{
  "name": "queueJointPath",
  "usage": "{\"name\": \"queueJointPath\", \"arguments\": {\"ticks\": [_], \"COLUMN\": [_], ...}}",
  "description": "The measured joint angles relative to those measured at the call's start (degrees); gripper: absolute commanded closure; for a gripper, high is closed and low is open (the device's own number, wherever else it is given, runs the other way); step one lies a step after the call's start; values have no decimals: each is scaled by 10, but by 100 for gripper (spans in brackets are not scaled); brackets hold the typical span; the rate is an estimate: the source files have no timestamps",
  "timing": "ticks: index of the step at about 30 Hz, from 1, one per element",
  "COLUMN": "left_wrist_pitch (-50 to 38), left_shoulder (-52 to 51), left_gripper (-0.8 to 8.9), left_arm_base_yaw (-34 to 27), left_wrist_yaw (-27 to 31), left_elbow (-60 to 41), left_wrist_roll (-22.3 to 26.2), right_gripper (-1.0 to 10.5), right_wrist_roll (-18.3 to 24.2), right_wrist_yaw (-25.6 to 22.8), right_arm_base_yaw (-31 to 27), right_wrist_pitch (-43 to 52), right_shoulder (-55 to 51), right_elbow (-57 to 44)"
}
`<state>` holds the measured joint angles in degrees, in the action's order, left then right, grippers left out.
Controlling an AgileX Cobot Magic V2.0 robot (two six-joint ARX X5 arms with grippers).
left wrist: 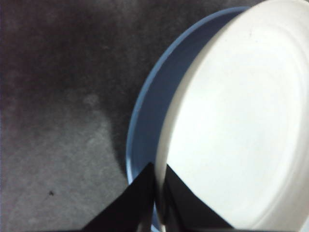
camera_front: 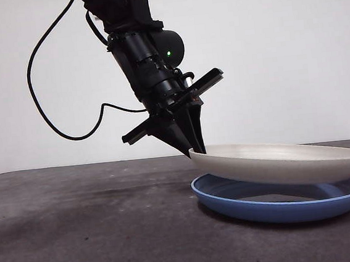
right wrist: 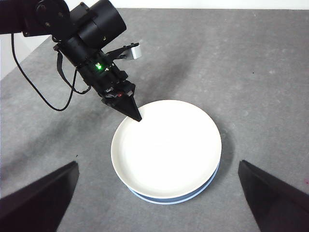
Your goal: Pick up the white plate, put it on the blue plate, put it on desk
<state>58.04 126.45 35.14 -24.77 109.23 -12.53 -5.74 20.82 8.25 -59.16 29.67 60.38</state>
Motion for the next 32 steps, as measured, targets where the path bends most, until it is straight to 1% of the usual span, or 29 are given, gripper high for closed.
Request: {"name": "queueJointPath", "arguments": {"ticks": [2, 3, 6, 11, 15, 16, 20, 24, 26, 29, 32], "left_wrist_pitch": [-1, -2, -3, -3, 11, 17, 64, 140, 163, 187, 211], "left_shoulder": [1, 1, 1, 1, 2, 2, 3, 2, 0, -13, -55], "left_gripper": [774, 748, 607, 417, 218, 184, 175, 181, 188, 187, 187], "left_arm_base_yaw": [2, 2, 3, 3, 3, 3, 3, 3, 3, 3, 3], "left_wrist_yaw": [0, 0, 0, 0, 0, 0, 0, 0, 0, 0, 0], "left_elbow": [0, 0, 0, 0, 12, 18, 56, 88, 88, 88, 87], "left_wrist_roll": [2, 3, 6, 7, 10, 12, 28, 68, 88, 105, 116], "right_gripper": [312, 312, 312, 312, 312, 312, 312, 312, 312, 312, 312], "right_wrist_roll": [0, 0, 0, 0, 0, 0, 0, 0, 0, 0, 0], "right_wrist_yaw": [0, 0, 0, 0, 0, 0, 0, 0, 0, 0, 0], "right_arm_base_yaw": [0, 0, 0, 0, 0, 0, 0, 0, 0, 0, 0], "right_wrist_pitch": [0, 0, 0, 0, 0, 0, 0, -4, -4, -4, -4], "right_shoulder": [0, 0, 0, 0, 0, 0, 0, 0, 0, 0, 0], "right_elbow": [0, 0, 0, 0, 0, 0, 0, 0, 0, 0, 0]}}
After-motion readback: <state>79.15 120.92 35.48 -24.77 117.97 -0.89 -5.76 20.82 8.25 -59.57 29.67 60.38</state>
